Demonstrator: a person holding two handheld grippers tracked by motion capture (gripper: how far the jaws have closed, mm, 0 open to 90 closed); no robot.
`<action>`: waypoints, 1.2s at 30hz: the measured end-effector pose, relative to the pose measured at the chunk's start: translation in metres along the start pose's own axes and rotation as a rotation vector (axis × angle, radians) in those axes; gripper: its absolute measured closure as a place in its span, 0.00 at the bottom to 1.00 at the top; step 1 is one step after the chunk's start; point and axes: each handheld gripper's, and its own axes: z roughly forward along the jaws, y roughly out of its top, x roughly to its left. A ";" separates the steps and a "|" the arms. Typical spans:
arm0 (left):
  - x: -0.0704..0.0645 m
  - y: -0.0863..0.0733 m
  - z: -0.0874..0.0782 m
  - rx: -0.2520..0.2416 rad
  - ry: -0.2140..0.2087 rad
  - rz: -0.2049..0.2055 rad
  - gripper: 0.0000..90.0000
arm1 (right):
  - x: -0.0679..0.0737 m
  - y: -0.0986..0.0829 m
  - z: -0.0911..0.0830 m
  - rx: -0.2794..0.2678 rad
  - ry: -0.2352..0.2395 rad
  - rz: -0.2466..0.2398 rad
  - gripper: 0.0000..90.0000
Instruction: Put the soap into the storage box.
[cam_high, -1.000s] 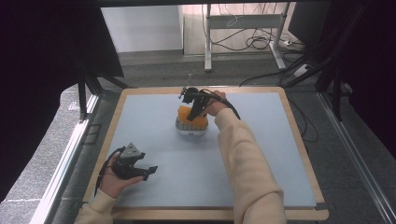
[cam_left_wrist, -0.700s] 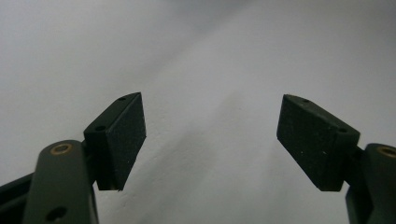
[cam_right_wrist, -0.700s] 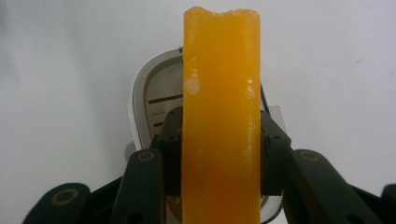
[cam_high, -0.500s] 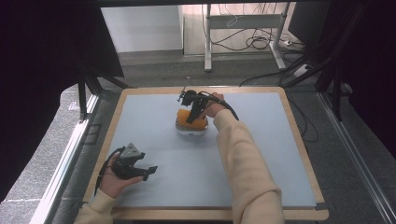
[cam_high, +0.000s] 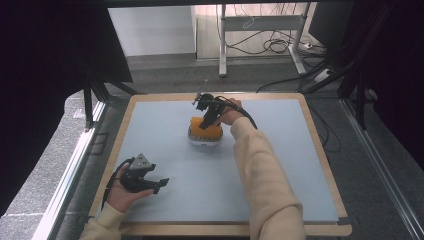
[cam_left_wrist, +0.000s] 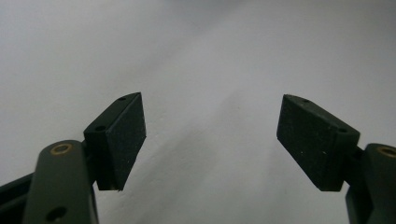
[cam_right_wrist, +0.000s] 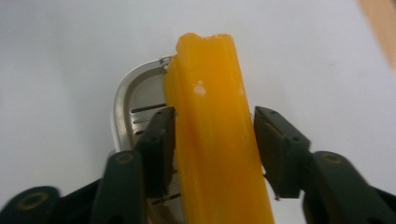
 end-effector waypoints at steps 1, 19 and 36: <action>0.000 0.000 0.000 0.000 0.000 0.000 0.26 | 0.000 0.000 0.000 0.000 0.000 0.000 0.53; -0.002 0.001 0.002 0.003 -0.002 0.004 0.26 | 0.004 -0.018 -0.027 -0.099 -0.091 0.090 0.42; -0.001 0.001 0.001 0.004 0.008 0.001 0.26 | 0.038 -0.095 -0.058 -0.258 -0.152 0.258 0.32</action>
